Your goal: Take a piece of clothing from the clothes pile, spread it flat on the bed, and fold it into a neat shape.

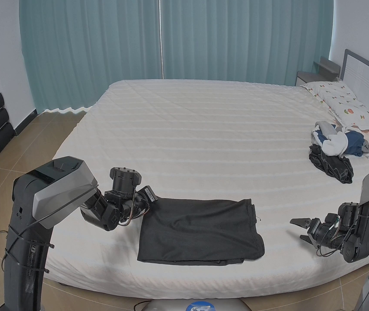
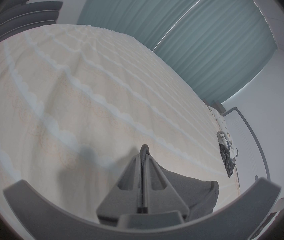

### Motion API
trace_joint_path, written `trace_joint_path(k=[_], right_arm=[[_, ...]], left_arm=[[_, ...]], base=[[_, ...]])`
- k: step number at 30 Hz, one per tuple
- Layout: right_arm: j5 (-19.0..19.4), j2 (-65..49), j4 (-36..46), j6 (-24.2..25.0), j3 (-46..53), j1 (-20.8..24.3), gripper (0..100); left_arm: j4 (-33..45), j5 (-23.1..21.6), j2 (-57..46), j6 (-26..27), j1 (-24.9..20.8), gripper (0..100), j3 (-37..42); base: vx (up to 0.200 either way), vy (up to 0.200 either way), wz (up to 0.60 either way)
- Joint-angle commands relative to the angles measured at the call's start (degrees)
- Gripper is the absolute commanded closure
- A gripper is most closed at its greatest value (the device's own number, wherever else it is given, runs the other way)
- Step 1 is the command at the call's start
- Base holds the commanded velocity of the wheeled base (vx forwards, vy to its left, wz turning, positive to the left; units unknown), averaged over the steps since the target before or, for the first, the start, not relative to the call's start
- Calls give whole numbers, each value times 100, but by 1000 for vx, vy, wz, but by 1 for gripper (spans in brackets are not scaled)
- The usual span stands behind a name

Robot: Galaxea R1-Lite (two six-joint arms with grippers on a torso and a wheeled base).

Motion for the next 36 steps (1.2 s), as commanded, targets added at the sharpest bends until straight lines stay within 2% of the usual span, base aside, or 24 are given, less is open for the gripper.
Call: trace_joint_path(k=[1, 3, 7, 9, 12, 16, 22, 24, 29, 30, 36], right_arm=[[3, -46, -67, -90, 54, 0, 0], [12, -108, -67, -266, 80, 62, 0], [-41, -187, -67, -319, 63, 598, 0], [-182, -152, -58, -319, 37, 879, 0], [-841, 6, -67, -319, -78, 1494, 0], [-1052, -11, -58, -310, -139, 2030, 0], [-1105, 367, -58, -301, -535, 2496, 0], [-1280, 472, -58, -310, -649, 2619, 0], [-1377, 446, -49, -319, -570, 2637, 0], [-1386, 437, -49, -327, -552, 2637, 100], [-1421, 384, -58, -398, -333, 2549, 100]], left_arm=[[-45, 8, 8, -7, 50, 100, 16], [-71, 8, 25, -7, 85, 100, 16], [-71, 8, -1, -7, 138, 100, 86], [-89, 16, -1, 2, 138, 100, 139], [-185, 25, -1, 2, 147, 100, 192], [-256, 16, 17, 2, 173, 100, 200], [-247, 8, 25, -7, 173, 100, 200], [-247, 8, 25, -7, 164, 100, 200], [-238, 8, 34, -7, 164, 100, 192], [-238, 8, 43, -7, 164, 100, 192], [-212, 8, 60, -7, 164, 100, 157]], base=[[0, 0, 0], [0, 0, 0], [0, 0, 0], [0, 0, 0], [0, 0, 0], [0, 0, 0], [0, 0, 0], [0, 0, 0], [0, 0, 0], [0, 0, 0], [0, 0, 0]])
